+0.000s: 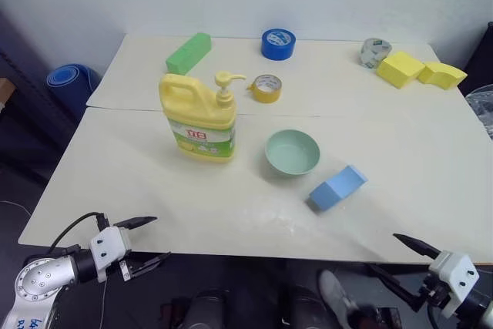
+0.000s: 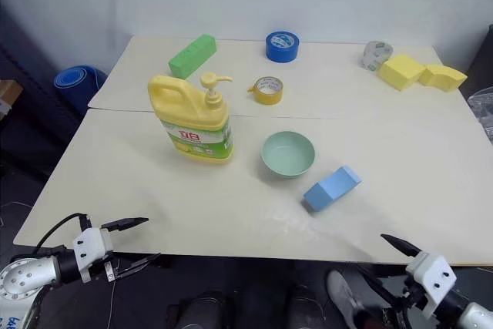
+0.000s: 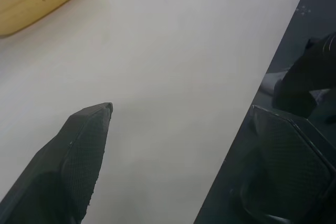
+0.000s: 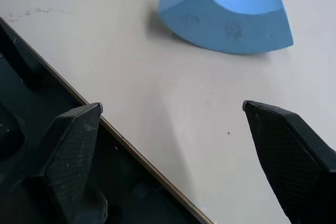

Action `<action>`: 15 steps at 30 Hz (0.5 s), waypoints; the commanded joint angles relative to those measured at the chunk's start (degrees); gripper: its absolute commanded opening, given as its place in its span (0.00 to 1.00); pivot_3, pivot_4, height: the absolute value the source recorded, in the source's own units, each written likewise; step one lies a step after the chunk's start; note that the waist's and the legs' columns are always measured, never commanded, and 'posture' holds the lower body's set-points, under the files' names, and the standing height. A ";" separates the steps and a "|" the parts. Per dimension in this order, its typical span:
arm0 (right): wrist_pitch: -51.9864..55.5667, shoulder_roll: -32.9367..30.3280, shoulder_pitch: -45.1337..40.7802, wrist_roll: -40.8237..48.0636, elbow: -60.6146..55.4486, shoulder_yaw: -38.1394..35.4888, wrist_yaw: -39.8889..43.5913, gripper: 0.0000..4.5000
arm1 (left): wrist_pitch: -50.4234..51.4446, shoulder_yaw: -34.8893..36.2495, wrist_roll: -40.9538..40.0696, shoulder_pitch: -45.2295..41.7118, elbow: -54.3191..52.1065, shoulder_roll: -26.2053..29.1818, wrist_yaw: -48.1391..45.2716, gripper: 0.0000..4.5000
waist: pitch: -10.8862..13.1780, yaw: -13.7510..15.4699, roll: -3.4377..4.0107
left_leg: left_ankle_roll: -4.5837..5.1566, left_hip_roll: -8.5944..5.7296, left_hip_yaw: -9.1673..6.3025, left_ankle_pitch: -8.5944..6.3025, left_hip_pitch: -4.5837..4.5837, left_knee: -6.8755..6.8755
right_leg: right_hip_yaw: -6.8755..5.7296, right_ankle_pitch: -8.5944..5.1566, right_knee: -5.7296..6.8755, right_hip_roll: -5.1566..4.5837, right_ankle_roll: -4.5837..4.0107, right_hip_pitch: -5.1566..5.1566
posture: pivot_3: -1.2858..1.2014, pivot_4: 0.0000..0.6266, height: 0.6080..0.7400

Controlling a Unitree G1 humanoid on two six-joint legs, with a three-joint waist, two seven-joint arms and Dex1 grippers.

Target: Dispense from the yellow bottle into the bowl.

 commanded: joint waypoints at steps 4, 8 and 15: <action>2.62 -10.70 -12.49 -1.51 -1.84 0.17 2.42 1.00 | 12.80 -2.27 -9.72 -3.96 -9.93 -0.17 -1.38 0.99 | 0.02 -0.40 0.00 | 0.00 0.00 0.07 0.00 0.03 0.07 | 0.15 0.00 0.00 -0.01 0.01 0.00 | 0.52 0.24 1.00; 10.02 -20.60 -29.21 -5.40 2.18 10.67 9.67 1.00 | 24.89 -6.89 -18.32 -9.59 -17.98 0.25 -4.57 0.99 | 0.03 -1.05 0.00 | 0.01 0.01 0.04 0.00 0.24 0.10 | 0.33 0.00 0.17 -0.01 0.01 0.03 | 0.52 0.24 1.00; -1.81 -19.41 -59.68 -21.03 26.02 30.19 18.85 1.00 | 29.72 -13.04 -17.44 -15.31 -21.14 -4.66 -3.02 0.99 | 0.06 -1.51 0.04 | -0.03 -0.02 -0.06 0.01 -0.07 0.10 | -0.10 0.01 0.21 0.01 0.03 -0.08 | 0.52 0.24 1.00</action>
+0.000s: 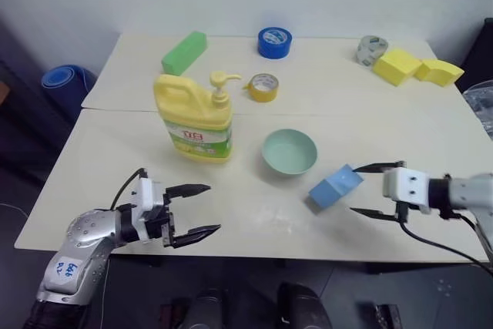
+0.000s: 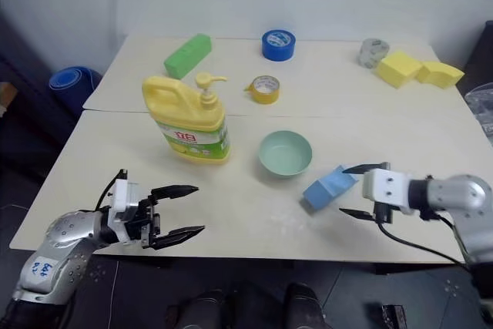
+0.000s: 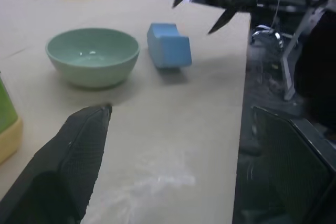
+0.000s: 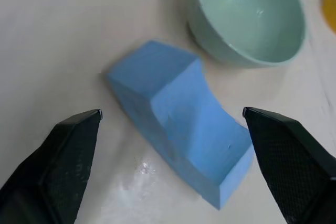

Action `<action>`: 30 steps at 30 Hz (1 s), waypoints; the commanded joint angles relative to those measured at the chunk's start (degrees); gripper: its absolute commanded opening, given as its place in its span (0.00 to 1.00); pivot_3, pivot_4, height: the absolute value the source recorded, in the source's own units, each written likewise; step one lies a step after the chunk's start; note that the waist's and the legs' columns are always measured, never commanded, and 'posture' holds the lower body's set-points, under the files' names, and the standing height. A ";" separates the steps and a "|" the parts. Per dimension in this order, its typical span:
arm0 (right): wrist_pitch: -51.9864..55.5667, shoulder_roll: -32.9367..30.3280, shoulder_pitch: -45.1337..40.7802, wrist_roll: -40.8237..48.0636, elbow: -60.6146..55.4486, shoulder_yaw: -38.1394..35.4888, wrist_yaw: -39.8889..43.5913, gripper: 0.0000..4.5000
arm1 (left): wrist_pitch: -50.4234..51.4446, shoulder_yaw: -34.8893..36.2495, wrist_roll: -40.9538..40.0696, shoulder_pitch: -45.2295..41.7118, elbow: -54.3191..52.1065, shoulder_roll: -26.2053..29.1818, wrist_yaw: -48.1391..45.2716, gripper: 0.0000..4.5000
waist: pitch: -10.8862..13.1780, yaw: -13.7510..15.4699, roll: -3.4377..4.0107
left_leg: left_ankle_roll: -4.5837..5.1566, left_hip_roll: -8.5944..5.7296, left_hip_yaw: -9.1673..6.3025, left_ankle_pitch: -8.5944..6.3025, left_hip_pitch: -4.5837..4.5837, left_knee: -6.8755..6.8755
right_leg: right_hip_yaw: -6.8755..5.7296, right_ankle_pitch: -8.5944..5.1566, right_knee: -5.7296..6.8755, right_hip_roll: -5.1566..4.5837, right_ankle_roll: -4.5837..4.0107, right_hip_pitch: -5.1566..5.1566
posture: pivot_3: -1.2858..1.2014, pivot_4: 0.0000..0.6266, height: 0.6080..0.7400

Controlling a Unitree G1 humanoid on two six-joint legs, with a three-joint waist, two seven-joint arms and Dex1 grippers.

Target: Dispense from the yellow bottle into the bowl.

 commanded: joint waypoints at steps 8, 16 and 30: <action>-17.53 9.26 -23.71 -13.51 31.83 14.97 4.68 1.00 | 3.39 -0.59 -1.09 -1.28 -2.47 -5.77 4.85 0.99 | 0.01 -0.20 -0.01 | -0.01 0.04 -0.07 0.01 -0.05 0.09 | -0.12 0.01 -0.09 -0.01 0.03 0.06 | 0.52 0.24 1.00; -13.95 10.58 -24.60 -9.66 37.01 12.58 9.72 0.67 | 3.52 -1.70 0.40 -3.72 -1.34 -7.06 4.58 1.00 | 0.01 -0.25 -0.01 | -0.02 0.04 -0.19 0.01 -0.07 0.10 | -0.24 0.02 -0.04 -0.03 0.03 0.09 | 0.52 0.24 1.00; 7.05 2.17 -32.13 -5.61 52.93 -6.35 -31.59 0.64 | 3.76 -1.19 0.39 -7.42 0.55 -12.57 7.54 1.00 | 0.03 -0.37 0.04 | -0.05 0.02 -0.10 0.03 -0.08 0.07 | -0.20 0.02 0.00 -0.07 0.03 0.05 | 0.52 0.24 1.00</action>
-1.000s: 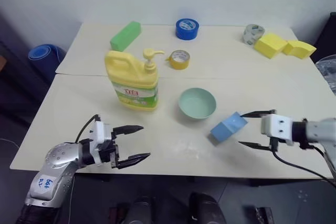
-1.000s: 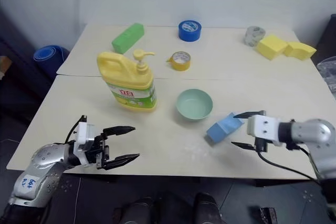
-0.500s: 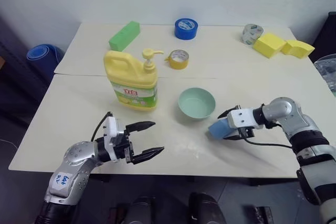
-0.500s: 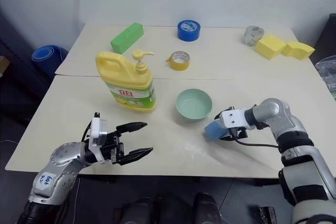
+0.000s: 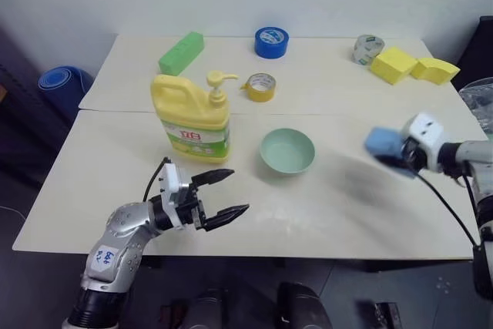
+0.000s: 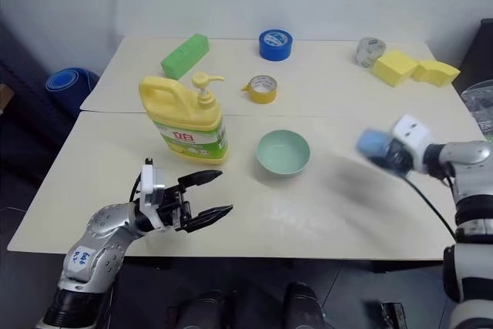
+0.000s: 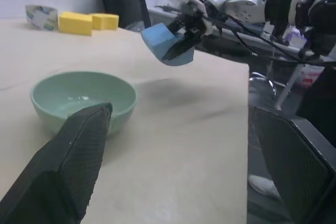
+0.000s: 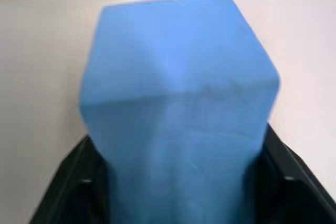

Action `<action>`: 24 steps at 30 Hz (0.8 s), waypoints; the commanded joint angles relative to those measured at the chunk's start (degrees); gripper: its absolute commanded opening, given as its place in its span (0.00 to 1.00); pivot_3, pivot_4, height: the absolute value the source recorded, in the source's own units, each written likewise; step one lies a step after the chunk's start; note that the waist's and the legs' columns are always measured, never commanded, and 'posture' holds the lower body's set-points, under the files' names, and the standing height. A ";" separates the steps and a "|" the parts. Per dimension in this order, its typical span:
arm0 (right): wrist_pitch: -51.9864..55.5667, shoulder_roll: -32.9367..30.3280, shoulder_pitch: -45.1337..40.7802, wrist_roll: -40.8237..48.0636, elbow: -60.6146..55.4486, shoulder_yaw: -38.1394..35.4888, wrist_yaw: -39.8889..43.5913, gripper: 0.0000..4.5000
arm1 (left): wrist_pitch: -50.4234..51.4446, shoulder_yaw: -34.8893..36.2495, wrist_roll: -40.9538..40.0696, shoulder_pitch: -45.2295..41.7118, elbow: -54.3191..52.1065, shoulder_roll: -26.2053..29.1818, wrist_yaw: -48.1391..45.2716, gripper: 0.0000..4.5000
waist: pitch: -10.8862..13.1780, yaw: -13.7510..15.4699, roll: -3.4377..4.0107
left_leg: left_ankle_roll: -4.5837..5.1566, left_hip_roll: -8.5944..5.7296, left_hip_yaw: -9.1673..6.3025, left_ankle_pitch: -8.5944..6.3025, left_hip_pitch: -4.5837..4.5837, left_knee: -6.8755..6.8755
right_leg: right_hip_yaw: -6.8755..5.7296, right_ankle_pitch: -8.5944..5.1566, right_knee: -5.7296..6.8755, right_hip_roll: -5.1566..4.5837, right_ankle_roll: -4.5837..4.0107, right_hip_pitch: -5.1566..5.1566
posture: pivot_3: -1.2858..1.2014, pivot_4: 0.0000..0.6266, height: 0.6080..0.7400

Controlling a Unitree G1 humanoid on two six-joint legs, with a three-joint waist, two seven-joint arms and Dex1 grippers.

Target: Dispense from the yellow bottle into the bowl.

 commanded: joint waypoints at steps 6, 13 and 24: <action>-3.38 0.01 -3.83 0.14 7.07 -4.24 -11.85 0.99 | -0.03 0.48 -0.20 0.01 -0.23 -0.05 0.12 1.00 | 0.00 -0.03 0.00 | 0.00 -0.01 0.01 0.00 -0.06 -0.07 | -0.03 0.00 -0.07 0.00 0.00 -0.03 | 0.52 0.24 1.00; -2.96 2.14 -0.36 7.37 -0.72 -7.58 2.79 0.99 | 0.24 1.02 -0.33 0.18 -0.19 0.60 -0.09 1.00 | 0.00 0.01 0.00 | 0.01 0.00 -0.01 0.00 -0.08 -0.02 | -0.02 0.00 -0.07 0.00 0.01 -0.02 | 0.52 0.24 1.00; 26.92 20.36 22.15 16.94 -60.21 3.85 2.24 0.99 | -2.18 6.45 0.43 4.05 3.19 4.35 -1.44 1.00 | 0.00 0.25 0.05 | -0.01 0.04 -0.16 0.01 -0.06 -0.01 | -0.08 0.00 0.05 0.04 0.01 -0.05 | 0.52 0.24 1.00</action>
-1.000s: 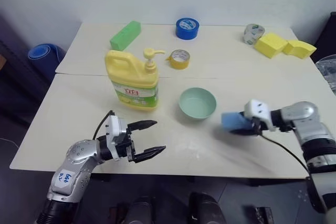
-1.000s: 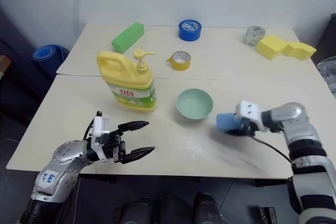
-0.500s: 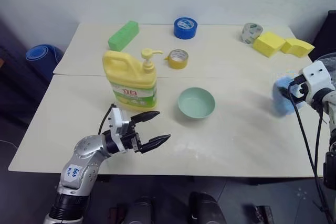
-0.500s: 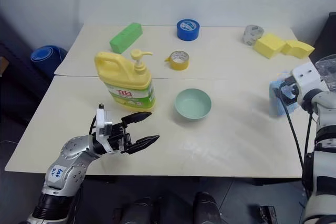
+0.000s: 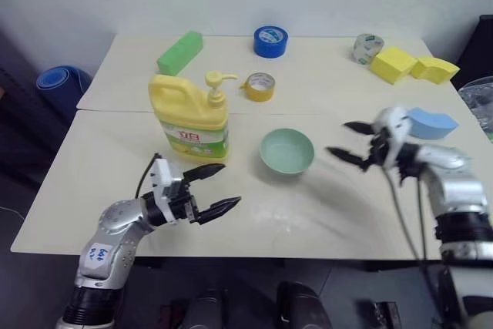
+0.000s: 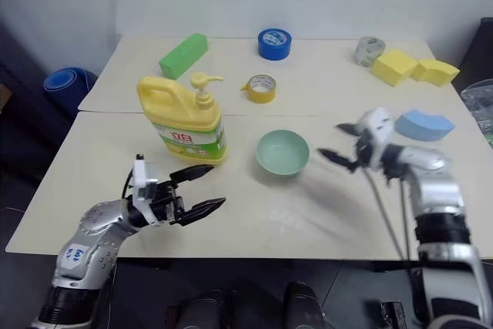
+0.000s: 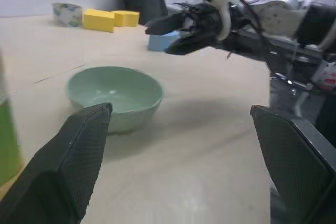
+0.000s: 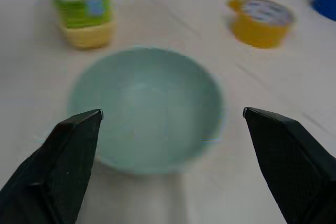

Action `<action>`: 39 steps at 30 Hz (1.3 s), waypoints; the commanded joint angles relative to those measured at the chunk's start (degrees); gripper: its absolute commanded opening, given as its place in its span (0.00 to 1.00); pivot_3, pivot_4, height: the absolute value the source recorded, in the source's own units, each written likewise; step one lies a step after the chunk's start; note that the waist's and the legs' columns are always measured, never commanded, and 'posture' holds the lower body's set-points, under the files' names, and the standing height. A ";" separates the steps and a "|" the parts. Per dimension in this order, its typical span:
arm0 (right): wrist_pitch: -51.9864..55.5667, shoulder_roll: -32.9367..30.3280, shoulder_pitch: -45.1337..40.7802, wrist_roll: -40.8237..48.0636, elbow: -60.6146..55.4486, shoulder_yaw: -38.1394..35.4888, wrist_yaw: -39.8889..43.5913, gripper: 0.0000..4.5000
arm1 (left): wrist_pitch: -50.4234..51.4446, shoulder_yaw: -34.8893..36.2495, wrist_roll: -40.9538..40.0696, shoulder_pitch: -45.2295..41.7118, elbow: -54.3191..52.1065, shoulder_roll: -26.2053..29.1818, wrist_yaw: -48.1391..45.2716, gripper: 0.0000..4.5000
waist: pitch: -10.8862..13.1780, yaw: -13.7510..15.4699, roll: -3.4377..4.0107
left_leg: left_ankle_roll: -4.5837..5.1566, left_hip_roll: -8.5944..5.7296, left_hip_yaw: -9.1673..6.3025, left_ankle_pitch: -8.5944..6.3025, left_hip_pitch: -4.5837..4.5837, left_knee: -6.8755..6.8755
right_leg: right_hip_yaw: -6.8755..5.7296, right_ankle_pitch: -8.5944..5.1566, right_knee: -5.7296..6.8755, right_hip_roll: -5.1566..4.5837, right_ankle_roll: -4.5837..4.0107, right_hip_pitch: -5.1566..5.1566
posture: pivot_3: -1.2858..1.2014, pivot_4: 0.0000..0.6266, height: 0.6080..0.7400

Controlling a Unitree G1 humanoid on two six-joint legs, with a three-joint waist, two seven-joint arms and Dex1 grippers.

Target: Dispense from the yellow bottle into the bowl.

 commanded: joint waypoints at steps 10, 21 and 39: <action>4.38 14.63 0.09 -11.95 -3.15 11.02 -19.20 0.87 | -3.30 2.79 1.50 3.18 -0.50 1.02 0.50 1.00 | 0.00 -0.18 -0.01 | -0.02 -0.08 -0.01 0.01 0.01 -0.02 | 0.00 0.00 0.00 -0.02 0.00 0.00 | 0.52 0.24 1.00; 3.29 15.73 -0.34 -15.90 -3.00 13.32 -19.89 0.06 | -0.77 8.56 -4.65 -2.39 -2.89 1.49 5.13 0.96 | 0.00 -0.10 -0.01 | -0.02 -0.06 -0.01 0.01 0.01 -0.02 | 0.01 0.00 0.00 -0.02 0.00 0.00 | 0.52 0.24 1.00; 18.26 5.49 -24.91 -7.63 -13.09 11.56 -2.33 0.00 | 8.90 1.96 2.39 -46.78 15.63 -0.33 18.05 0.00 | 0.04 -1.54 -0.11 | -0.05 -0.11 -0.23 0.03 -0.04 -0.09 | -0.20 0.01 0.06 0.02 0.01 -0.01 | 0.52 0.24 1.00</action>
